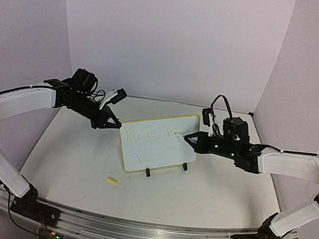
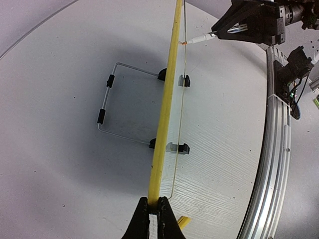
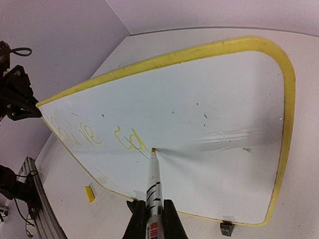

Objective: Write a sentence on the whiteboard

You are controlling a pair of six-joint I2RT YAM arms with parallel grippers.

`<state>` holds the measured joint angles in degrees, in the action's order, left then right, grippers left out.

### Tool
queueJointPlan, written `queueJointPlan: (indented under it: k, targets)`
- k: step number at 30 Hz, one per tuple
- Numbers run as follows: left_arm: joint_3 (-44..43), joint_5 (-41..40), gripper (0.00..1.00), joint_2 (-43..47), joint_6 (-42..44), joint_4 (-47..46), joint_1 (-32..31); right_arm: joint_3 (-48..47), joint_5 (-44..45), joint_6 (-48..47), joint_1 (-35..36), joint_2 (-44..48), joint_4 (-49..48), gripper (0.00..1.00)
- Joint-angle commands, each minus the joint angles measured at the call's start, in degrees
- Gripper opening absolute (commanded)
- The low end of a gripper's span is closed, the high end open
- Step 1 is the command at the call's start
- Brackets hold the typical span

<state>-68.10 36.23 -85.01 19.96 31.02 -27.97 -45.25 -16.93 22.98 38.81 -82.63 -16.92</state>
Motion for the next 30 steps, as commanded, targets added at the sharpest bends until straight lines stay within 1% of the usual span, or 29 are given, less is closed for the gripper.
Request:
queueJointPlan:
  k: [1,6,11,22,30]
  targets:
    - [-0.2,-1.9,0.00,0.1,2.7,0.5,-0.2,-0.7,2.2,-0.6,-0.3,6.0,-0.2,0.00]
    - [-0.2,-2.0,0.00,0.2,2.7,0.5,-0.2,0.2,-0.7,-2.0,-0.3,11.3,2.4,0.00]
    - [-0.1,-1.9,0.00,0.1,2.6,0.6,-0.2,1.4,-4.7,-3.2,-1.3,12.7,4.1,0.00]
    - [-0.1,-2.0,0.00,0.3,2.6,0.5,-0.2,2.4,-15.5,-5.8,-5.1,10.9,3.8,0.00]
    - [0.0,-2.0,0.00,0.4,2.6,0.5,-0.2,0.3,-16.0,-6.3,-5.5,6.8,2.2,0.00]
